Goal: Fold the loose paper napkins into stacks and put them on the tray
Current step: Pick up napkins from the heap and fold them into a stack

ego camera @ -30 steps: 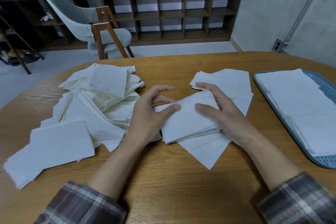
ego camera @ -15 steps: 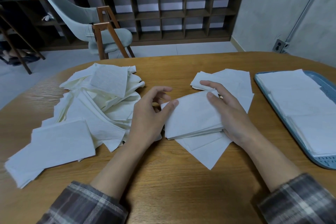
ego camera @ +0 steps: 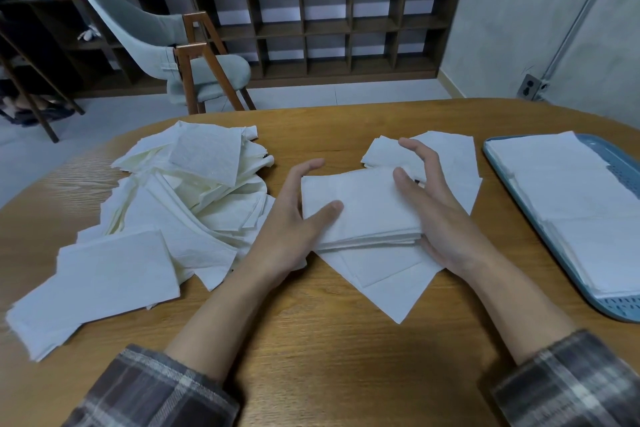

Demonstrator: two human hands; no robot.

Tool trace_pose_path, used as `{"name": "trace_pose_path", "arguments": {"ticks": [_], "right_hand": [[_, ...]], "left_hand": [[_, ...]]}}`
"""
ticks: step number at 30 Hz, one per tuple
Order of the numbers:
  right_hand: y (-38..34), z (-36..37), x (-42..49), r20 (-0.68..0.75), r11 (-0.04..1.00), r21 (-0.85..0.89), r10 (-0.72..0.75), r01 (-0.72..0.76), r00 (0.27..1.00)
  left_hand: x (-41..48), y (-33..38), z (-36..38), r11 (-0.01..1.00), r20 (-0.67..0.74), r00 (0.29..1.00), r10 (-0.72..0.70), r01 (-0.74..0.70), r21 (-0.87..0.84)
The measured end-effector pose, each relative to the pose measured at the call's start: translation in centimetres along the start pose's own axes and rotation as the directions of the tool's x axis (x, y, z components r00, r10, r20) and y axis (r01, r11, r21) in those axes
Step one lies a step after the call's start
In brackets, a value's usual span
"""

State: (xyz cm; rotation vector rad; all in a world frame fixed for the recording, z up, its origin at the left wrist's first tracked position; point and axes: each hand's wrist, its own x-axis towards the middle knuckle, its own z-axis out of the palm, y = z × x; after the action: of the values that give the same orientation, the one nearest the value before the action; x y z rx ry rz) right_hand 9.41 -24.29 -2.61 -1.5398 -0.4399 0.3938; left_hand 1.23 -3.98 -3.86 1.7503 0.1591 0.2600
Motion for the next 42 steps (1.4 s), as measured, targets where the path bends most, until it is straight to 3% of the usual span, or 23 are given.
{"name": "trace_pose_path", "arguments": {"ticks": [2, 5, 10, 14, 18, 21, 25, 30, 34, 42], "right_hand": [[-0.2, -0.2, -0.1, 0.101, 0.997, 0.078, 0.017, -0.025, 0.995], [0.0, -0.4, -0.1, 0.167, 0.999, 0.04, -0.011, 0.004, 0.986], [0.4, -0.7, 0.1, 0.12, 0.998, -0.01, -0.063, 0.065, 0.991], [0.8, -0.9, 0.2, 0.04, 0.977, -0.162, -0.13, 0.135, 0.991], [1.2, -1.0, 0.6, -0.101, 0.943, -0.28, -0.218, 0.182, 0.971], [1.6, -1.4, 0.8, -0.16, 0.935, -0.303, -0.244, 0.188, 0.957], [1.9, -1.6, 1.0, -0.199, 0.937, -0.3, -0.244, 0.179, 0.949], [2.1, -1.9, 1.1, -0.262, 0.953, -0.269, -0.214, 0.142, 0.941], [2.1, -1.9, 1.1, -0.256, 0.953, -0.275, -0.2, 0.127, 0.946], [2.2, -1.6, 1.2, -0.244, 0.945, -0.308, -0.186, 0.105, 0.952]], "left_hand": [[0.1, -0.2, -0.3, 0.994, -0.045, 0.997, 0.07, -0.066, 0.092], [0.2, -0.2, -0.4, 0.984, -0.037, 0.991, 0.13, -0.125, 0.127], [-0.1, 0.3, -0.1, 0.974, 0.02, 0.979, 0.201, -0.202, 0.103], [-0.2, 0.2, 0.1, 0.963, 0.025, 0.97, 0.241, -0.242, 0.12], [-0.2, -0.4, 0.7, 0.893, -0.02, 0.936, 0.353, -0.33, 0.305], [-0.1, -0.9, 1.1, 0.808, 0.054, 0.902, 0.428, -0.409, 0.425], [-0.5, -1.2, 1.5, 0.773, 0.161, 0.892, 0.422, -0.447, 0.45], [-0.8, -0.8, 1.4, 0.731, 0.192, 0.875, 0.444, -0.477, 0.488], [-1.0, -0.9, 1.6, 0.733, 0.412, 0.876, 0.25, -0.449, 0.51], [-1.0, -1.3, 1.8, 0.704, 0.406, 0.855, 0.322, -0.503, 0.502]]}}
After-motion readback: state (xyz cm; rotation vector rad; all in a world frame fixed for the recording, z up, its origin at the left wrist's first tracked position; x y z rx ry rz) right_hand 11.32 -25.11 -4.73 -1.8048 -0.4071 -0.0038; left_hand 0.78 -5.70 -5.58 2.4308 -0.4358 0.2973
